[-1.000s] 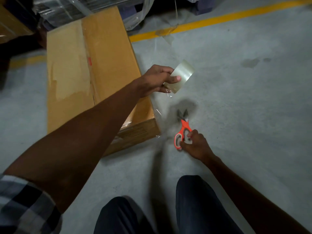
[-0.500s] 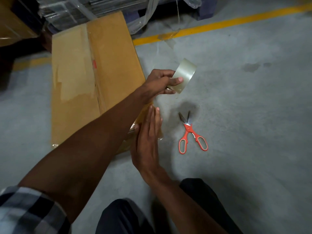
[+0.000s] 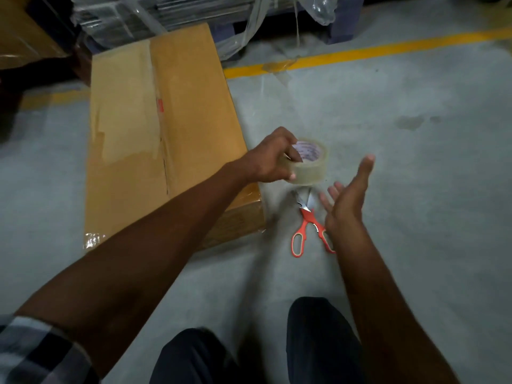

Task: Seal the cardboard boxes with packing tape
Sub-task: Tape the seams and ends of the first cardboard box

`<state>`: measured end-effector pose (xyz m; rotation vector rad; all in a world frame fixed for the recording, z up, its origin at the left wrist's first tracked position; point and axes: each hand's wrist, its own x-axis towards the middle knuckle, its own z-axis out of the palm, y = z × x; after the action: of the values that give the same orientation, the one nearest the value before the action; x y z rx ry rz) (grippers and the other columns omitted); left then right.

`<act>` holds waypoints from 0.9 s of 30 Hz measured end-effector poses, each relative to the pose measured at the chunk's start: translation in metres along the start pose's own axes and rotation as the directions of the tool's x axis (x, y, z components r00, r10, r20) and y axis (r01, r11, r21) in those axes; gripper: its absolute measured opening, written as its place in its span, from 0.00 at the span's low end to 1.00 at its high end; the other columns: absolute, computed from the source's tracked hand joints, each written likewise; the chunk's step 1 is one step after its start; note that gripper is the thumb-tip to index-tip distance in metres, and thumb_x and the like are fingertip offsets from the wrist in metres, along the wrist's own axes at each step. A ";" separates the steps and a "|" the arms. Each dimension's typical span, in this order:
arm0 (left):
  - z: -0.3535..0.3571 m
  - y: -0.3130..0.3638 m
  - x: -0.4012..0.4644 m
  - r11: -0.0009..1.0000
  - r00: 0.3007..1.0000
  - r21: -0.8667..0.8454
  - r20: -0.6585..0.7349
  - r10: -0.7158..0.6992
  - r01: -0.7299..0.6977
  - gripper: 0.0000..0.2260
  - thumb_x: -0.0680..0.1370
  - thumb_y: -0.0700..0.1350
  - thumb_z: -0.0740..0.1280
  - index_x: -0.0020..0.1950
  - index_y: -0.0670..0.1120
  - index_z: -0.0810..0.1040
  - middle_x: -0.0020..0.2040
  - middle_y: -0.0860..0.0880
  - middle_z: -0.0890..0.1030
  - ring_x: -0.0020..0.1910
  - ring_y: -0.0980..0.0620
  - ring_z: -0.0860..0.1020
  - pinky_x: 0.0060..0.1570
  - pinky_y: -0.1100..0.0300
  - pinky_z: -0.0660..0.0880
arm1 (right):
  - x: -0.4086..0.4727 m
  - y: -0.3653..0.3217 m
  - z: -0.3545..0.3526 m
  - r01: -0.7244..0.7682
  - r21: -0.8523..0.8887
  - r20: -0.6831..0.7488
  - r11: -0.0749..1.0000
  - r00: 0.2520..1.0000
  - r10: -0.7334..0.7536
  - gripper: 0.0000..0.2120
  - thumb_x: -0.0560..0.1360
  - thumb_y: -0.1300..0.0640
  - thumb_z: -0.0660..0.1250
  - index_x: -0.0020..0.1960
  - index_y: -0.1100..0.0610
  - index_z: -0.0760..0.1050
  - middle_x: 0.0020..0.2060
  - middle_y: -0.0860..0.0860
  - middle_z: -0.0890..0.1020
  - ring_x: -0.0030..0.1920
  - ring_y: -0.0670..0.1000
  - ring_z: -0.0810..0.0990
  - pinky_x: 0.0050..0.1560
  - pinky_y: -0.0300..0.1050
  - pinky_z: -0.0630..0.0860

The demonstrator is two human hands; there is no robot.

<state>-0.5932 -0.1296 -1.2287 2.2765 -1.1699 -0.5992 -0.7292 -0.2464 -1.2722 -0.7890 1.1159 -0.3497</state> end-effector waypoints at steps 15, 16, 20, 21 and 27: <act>0.084 0.050 -0.003 0.976 0.979 -0.167 -0.121 -0.161 0.140 0.30 0.78 0.31 0.64 0.80 0.47 0.65 0.81 0.44 0.58 0.73 0.40 0.70 0.65 0.54 0.72 | 0.050 0.005 -0.036 0.127 -0.392 0.035 0.911 0.992 -0.123 0.08 0.77 0.60 0.68 0.41 0.61 0.81 0.39 0.60 0.83 0.38 0.55 0.85 0.41 0.49 0.84; 0.094 0.057 -0.004 0.962 0.971 -0.212 -0.130 -0.201 0.171 0.35 0.78 0.30 0.63 0.82 0.48 0.60 0.82 0.44 0.55 0.76 0.40 0.67 0.69 0.52 0.70 | 0.049 0.008 -0.037 0.128 -0.386 0.004 0.914 0.991 -0.137 0.08 0.77 0.61 0.68 0.40 0.61 0.80 0.38 0.59 0.82 0.37 0.55 0.85 0.39 0.48 0.84; 0.138 0.057 -0.012 0.838 0.910 -0.483 -0.174 -0.376 0.254 0.41 0.74 0.33 0.64 0.84 0.44 0.49 0.84 0.44 0.52 0.82 0.46 0.55 0.79 0.53 0.57 | 0.051 0.022 -0.050 0.096 -0.460 -0.092 0.883 0.983 -0.156 0.07 0.76 0.61 0.69 0.40 0.61 0.80 0.33 0.56 0.80 0.34 0.54 0.83 0.29 0.42 0.81; 0.147 0.056 -0.015 0.791 0.889 -0.543 -0.162 -0.429 0.282 0.40 0.75 0.33 0.64 0.84 0.42 0.48 0.84 0.43 0.54 0.82 0.46 0.56 0.79 0.56 0.56 | 0.054 0.029 -0.055 0.087 -0.504 -0.102 0.859 0.982 -0.159 0.08 0.75 0.59 0.69 0.37 0.57 0.81 0.32 0.54 0.81 0.37 0.56 0.84 0.34 0.47 0.84; 0.203 0.035 -0.028 0.671 0.838 -0.587 0.025 -0.545 0.454 0.39 0.80 0.35 0.64 0.85 0.48 0.45 0.78 0.43 0.69 0.72 0.44 0.73 0.63 0.63 0.70 | 0.065 0.054 -0.078 0.057 -0.679 -0.166 0.732 0.959 -0.228 0.12 0.77 0.52 0.70 0.52 0.60 0.86 0.45 0.59 0.87 0.49 0.60 0.84 0.47 0.44 0.75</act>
<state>-0.7489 -0.1716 -1.3603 2.0285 -0.1906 -0.8274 -0.7784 -0.2792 -1.3706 -1.5186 1.4373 -0.1618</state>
